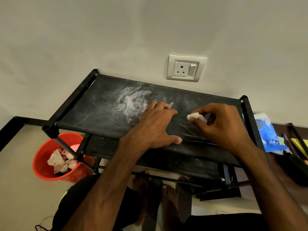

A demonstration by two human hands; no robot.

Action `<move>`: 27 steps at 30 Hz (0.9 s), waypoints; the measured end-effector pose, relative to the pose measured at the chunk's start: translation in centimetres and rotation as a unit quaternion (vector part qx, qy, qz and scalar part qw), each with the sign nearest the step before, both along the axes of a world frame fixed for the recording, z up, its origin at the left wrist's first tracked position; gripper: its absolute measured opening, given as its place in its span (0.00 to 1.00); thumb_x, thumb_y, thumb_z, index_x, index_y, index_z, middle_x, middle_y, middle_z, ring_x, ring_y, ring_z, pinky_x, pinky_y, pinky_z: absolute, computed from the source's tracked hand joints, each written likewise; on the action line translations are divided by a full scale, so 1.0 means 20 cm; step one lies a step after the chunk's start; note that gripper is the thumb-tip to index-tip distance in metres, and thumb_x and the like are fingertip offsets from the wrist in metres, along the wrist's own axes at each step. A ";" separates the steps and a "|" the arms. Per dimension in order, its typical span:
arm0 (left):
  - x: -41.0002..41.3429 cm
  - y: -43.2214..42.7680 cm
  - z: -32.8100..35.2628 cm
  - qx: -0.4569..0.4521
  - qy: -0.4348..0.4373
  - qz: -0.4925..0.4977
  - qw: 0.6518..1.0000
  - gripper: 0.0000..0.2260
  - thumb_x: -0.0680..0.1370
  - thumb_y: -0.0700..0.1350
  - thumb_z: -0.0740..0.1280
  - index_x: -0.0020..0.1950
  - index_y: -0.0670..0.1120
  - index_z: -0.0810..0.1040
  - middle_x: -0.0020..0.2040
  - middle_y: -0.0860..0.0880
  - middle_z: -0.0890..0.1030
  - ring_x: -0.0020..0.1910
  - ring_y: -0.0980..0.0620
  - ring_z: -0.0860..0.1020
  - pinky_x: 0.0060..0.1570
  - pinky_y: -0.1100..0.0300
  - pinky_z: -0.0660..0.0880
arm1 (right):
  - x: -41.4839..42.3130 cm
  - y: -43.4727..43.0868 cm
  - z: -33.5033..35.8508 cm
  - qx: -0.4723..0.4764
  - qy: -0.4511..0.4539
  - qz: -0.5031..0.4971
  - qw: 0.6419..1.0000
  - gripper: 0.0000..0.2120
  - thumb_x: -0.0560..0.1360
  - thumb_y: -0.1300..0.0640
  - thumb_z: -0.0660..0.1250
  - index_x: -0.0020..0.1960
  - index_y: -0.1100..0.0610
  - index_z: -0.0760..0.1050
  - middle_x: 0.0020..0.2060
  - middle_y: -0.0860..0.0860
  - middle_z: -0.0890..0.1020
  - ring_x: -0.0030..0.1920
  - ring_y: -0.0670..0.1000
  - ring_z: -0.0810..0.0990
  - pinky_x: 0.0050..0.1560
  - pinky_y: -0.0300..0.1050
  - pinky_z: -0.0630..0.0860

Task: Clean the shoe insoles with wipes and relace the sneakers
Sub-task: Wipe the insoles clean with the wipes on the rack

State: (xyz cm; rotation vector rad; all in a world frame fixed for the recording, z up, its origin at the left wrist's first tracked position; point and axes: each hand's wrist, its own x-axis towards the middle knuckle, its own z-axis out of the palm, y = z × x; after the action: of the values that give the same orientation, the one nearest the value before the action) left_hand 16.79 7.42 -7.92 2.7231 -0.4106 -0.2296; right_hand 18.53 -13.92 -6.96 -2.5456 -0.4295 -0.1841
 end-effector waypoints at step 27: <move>-0.05 0.09 0.01 0.017 0.027 -0.006 0.999 0.31 0.76 0.58 0.72 0.77 0.52 0.68 0.73 0.53 0.67 0.73 0.53 0.63 0.73 0.53 0.64 | 0.03 0.05 -0.08 0.009 0.015 0.050 0.999 0.08 0.74 0.47 0.76 0.52 0.46 0.85 0.42 0.41 0.84 0.35 0.39 0.77 0.36 0.35 0.73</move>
State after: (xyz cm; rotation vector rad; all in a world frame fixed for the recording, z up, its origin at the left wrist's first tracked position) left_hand 15.82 9.21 -7.76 2.7413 -0.4121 -0.3156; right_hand 19.03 -12.91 -8.59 -2.4982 -0.5396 -0.1128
